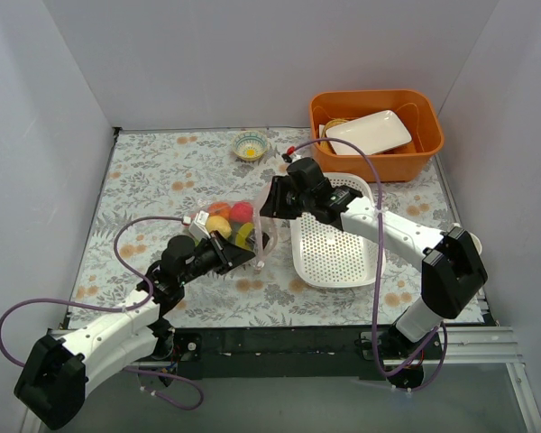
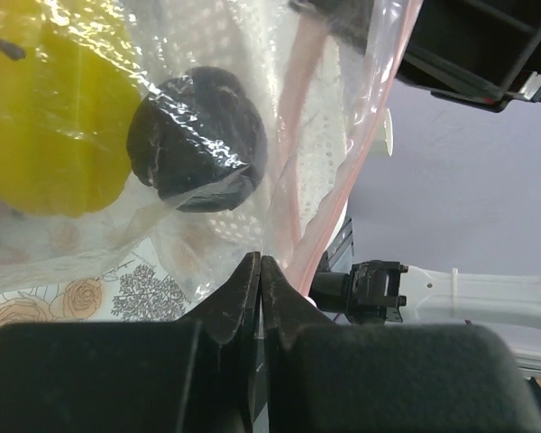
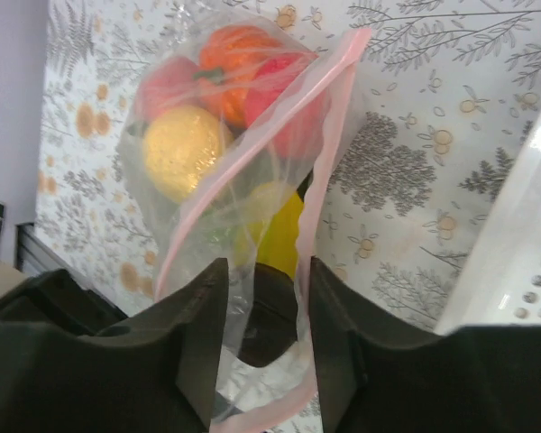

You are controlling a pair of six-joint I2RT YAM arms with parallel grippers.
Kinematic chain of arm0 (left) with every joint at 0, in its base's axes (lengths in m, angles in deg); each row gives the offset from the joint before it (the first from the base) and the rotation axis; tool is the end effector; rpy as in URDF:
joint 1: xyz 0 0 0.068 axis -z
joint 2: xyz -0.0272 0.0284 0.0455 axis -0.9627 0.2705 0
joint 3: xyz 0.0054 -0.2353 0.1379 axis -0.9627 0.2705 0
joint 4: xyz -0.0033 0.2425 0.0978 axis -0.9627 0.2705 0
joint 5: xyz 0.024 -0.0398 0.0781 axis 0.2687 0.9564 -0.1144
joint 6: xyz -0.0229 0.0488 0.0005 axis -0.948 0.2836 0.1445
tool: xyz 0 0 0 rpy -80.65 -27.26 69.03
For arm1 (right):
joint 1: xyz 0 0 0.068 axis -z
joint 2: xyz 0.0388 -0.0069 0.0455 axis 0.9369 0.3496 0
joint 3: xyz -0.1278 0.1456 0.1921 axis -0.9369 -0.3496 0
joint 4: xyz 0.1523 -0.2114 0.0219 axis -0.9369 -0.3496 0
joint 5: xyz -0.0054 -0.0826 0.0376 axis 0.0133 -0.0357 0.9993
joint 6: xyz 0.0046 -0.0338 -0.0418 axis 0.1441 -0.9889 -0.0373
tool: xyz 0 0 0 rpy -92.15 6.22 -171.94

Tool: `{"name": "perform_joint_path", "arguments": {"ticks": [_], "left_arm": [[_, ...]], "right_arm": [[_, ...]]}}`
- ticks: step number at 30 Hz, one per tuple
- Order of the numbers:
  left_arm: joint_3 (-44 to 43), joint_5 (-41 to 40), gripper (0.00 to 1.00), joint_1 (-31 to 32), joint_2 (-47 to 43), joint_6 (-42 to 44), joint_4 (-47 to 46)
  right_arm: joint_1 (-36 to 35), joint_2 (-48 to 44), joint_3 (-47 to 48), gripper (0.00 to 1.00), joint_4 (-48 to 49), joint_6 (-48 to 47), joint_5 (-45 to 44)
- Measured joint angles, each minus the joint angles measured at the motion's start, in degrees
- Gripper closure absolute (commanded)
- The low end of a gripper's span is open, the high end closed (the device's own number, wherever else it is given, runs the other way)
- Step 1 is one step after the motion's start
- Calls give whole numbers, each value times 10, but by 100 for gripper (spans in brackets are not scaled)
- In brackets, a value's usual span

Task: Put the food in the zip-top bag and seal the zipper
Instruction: Zip the zipper food storage bag at the center of the board.

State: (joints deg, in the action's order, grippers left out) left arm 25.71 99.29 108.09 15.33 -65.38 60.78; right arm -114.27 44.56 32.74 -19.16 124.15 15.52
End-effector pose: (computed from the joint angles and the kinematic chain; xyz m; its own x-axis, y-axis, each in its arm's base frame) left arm 0.1447 -0.1099 0.1931 -0.7146 -0.6524 0.2524 -0.3867 0.0677 -0.9197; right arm 0.2600 0.2604 0.2874 -0.7762 0.1499 -0.6124 -0.3038 0.7622 0.5716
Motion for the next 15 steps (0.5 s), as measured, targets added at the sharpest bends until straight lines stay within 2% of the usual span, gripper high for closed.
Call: {"name": "perform_joint_path", "arguments": {"ticks": [1, 2, 5, 9, 11, 12, 13, 15], "left_arm": [[-5, -1, 100, 0, 0, 2, 3], [-9, -2, 100, 0, 0, 3, 3], [-21, -3, 100, 0, 0, 6, 5], [-25, -5, 100, 0, 0, 6, 6], [-25, -5, 100, 0, 1, 6, 7], [-25, -5, 100, 0, 2, 6, 7], [-25, -6, 100, 0, 3, 6, 8], [-25, -6, 100, 0, 6, 5, 8]], "right_arm": [[2, 0, 4, 37, -9, -3, -4], [4, -3, 5, 33, -17, -7, -10], [13, -34, -2, 28, -49, -8, -35], [23, -129, -38, 28, -64, 0, -45], [22, -173, -55, 32, -66, 13, -39], [21, -194, -67, 34, -64, 21, -33], [19, -215, -83, 42, -56, 31, -26], [14, -248, -122, 47, -46, 55, -5]]}}
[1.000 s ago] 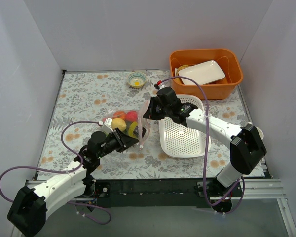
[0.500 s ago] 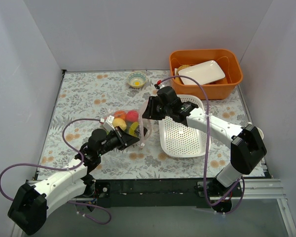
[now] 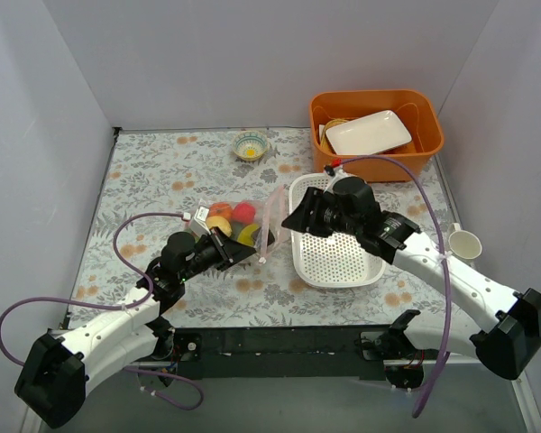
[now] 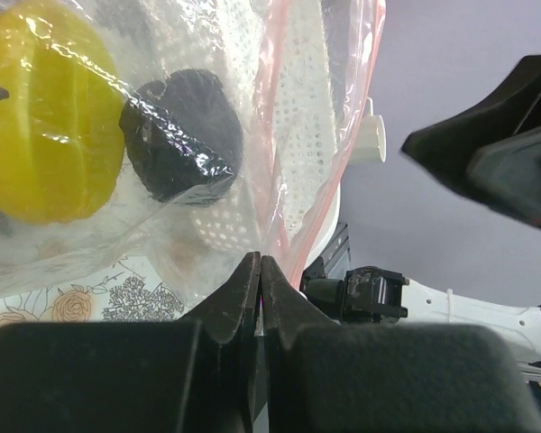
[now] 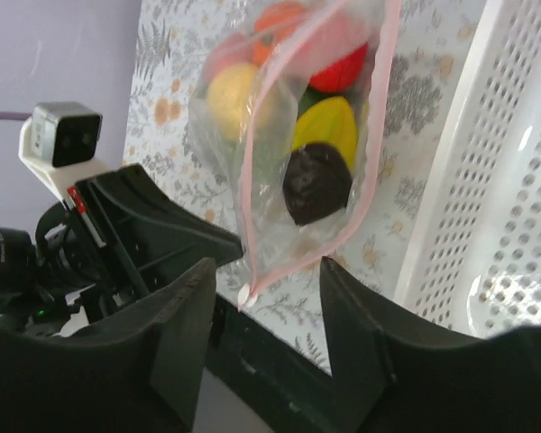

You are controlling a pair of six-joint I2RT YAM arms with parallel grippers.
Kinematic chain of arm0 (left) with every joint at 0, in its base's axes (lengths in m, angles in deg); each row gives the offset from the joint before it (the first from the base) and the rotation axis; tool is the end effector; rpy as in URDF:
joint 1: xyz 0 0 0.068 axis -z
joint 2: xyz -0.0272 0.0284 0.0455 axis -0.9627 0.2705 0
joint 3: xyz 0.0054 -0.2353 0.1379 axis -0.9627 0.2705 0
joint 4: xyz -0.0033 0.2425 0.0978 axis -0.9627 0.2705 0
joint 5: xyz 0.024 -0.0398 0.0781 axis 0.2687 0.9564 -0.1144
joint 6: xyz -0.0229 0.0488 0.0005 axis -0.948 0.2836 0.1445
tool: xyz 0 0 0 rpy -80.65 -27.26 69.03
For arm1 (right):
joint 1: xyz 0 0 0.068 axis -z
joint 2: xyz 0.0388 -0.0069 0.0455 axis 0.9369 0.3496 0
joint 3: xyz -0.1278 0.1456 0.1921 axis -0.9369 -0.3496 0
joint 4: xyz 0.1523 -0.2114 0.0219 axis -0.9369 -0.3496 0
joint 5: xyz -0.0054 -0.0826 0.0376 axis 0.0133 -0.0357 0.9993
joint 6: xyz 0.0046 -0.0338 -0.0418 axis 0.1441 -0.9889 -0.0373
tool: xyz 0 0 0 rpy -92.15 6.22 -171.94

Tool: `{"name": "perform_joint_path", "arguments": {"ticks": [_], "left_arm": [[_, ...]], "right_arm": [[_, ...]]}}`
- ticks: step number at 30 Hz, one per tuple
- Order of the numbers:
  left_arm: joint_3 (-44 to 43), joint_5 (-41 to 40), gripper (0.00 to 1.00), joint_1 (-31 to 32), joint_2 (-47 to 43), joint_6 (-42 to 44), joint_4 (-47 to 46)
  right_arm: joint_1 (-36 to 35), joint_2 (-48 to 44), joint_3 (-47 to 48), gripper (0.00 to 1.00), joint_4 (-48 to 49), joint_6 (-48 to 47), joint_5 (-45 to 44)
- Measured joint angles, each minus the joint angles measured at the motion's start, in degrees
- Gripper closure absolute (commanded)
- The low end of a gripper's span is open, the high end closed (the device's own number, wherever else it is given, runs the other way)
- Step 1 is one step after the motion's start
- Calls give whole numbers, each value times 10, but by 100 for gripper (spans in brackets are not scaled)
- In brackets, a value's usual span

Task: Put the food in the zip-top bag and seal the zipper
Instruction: Zip the zipper food storage bag at the center of the board.

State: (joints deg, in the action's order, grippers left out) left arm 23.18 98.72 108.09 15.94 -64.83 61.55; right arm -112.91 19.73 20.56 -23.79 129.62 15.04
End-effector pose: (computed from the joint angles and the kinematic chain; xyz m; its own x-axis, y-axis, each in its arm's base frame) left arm 0.1494 -0.1126 0.2051 -0.7165 -0.6564 0.2361 -0.3635 0.0625 -0.9295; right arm 0.1911 0.1830 0.3344 -0.7331 0.3008 -0.6100 -0.2733 0.6910 0.6692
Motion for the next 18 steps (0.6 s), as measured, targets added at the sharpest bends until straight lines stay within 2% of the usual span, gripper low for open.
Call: {"name": "perform_joint_path", "arguments": {"ticks": [2, 4, 9, 18], "left_arm": [[0, 0, 100, 0, 1, -1, 0], [-1, 0, 100, 0, 1, -2, 0], [-5, -1, 100, 0, 1, -2, 4], [-5, -5, 100, 0, 1, -5, 4]], "right_arm": [[-7, -6, -26, 54, 2, 21, 24], [-20, 11, -38, 56, 5, 42, 45], [-66, 45, -90, 56, 50, 91, 88], [-76, 61, -100, 53, 110, 134, 113]]}}
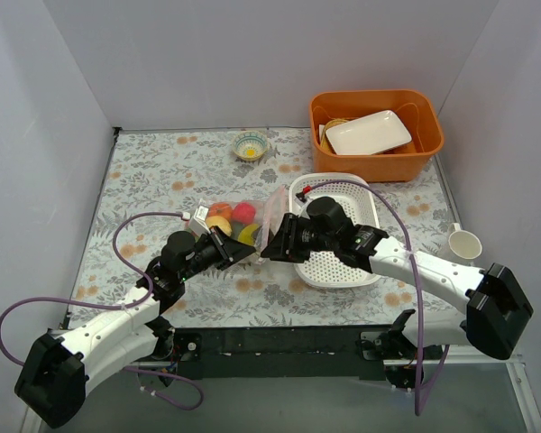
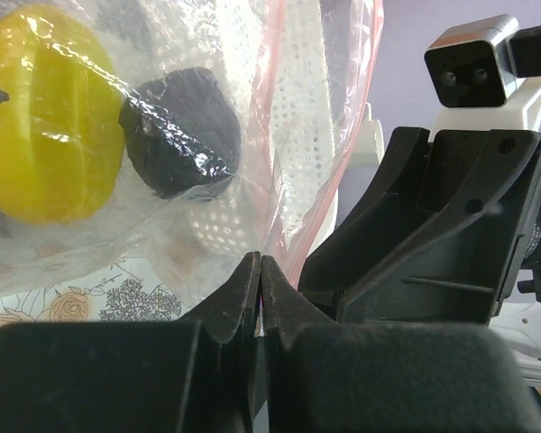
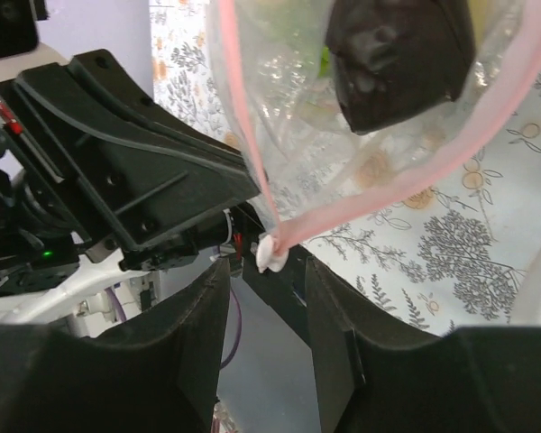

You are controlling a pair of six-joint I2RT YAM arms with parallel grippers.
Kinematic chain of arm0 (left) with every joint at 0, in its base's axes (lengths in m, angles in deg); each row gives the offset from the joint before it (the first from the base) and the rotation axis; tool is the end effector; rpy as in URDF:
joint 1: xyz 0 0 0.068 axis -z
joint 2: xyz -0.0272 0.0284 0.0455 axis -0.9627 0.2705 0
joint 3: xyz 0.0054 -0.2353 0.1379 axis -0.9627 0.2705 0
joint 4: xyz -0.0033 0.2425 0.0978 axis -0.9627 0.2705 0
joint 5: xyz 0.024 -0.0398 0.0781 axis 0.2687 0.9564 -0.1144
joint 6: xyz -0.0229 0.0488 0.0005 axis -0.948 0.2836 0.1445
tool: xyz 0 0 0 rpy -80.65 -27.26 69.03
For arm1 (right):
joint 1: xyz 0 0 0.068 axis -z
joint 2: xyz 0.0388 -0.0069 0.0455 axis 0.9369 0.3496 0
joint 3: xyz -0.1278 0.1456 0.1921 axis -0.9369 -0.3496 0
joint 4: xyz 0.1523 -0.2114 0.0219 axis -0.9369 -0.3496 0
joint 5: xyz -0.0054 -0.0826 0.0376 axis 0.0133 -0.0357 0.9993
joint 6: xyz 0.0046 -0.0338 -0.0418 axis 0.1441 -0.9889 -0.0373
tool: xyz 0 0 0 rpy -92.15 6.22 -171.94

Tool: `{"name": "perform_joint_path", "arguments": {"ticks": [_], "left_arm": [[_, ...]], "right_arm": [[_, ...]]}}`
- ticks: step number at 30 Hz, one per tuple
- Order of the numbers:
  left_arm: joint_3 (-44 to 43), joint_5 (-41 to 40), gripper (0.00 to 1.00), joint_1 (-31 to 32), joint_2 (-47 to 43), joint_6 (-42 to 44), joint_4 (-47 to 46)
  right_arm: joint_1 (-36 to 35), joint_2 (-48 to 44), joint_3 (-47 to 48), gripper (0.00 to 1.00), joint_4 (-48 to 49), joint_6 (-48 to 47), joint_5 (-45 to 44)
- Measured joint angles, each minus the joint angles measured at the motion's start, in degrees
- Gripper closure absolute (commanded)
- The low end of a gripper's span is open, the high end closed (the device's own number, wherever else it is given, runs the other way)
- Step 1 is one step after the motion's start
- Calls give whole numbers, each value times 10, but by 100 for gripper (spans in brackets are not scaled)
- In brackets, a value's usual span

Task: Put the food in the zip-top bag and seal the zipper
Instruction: Zip the zipper food storage bag at the center of the board.

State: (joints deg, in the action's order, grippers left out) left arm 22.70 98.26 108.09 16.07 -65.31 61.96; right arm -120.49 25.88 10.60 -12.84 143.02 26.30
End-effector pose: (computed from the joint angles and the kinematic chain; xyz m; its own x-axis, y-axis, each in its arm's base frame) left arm 0.1503 -0.1129 0.2069 -0.7085 -0.6630 0.2418 -0.3695 0.0565 -0.9275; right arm 0.1715 0.2251 0.2654 -0.9253 0.1884 -0.3291 -0.1725 0.5639 0.8076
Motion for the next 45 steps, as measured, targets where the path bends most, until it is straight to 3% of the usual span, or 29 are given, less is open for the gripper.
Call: {"name": "perform_joint_path", "arguments": {"ticks": [8, 15, 26, 31, 39, 45], "left_arm": [[0, -2, 100, 0, 0, -4, 0], [0, -5, 100, 0, 0, -7, 0], [0, -8, 100, 0, 0, -13, 0], [0, -8, 100, 0, 0, -15, 0], [0, -9, 100, 0, -3, -19, -1], [0, -9, 100, 0, -3, -19, -1]], "right_arm": [[-1, 25, 0, 56, 31, 17, 13], [-1, 33, 0, 66, 34, 29, 21], [-1, 38, -16, 66, 66, 52, 41], [-2, 40, -30, 75, 79, 66, 51], [-2, 41, -44, 63, 110, 81, 57], [-2, 41, -45, 63, 118, 85, 53]]}}
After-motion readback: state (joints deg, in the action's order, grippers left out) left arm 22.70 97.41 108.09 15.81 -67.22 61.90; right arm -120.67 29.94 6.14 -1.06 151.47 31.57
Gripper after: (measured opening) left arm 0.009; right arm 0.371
